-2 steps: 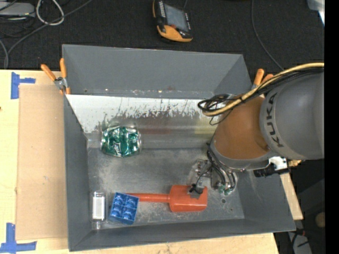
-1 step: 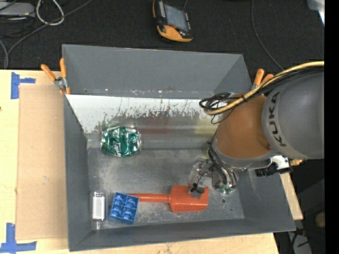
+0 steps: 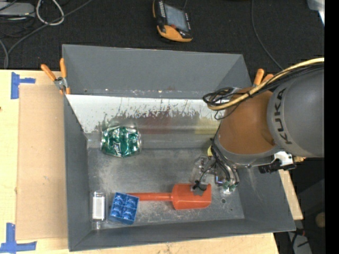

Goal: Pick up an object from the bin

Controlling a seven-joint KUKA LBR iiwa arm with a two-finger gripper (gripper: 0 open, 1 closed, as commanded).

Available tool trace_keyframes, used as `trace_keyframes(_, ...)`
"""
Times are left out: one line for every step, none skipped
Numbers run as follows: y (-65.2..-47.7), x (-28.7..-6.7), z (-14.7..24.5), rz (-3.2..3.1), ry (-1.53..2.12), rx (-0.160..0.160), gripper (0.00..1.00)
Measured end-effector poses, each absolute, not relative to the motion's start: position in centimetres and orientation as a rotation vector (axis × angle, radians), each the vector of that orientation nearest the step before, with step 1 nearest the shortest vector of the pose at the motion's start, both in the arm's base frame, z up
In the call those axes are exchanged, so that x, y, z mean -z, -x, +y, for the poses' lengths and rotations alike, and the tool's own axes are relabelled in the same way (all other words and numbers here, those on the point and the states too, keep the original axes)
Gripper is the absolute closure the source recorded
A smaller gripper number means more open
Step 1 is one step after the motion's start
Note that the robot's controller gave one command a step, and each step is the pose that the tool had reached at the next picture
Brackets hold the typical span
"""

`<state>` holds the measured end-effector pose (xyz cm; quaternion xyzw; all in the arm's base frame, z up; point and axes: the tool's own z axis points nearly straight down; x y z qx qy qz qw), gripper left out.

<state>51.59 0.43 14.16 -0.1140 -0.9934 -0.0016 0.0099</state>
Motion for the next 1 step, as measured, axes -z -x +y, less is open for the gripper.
trace_keyframes(-51.58, -16.26, 0.44, -3.101, 0.35, 0.006, 1.0)
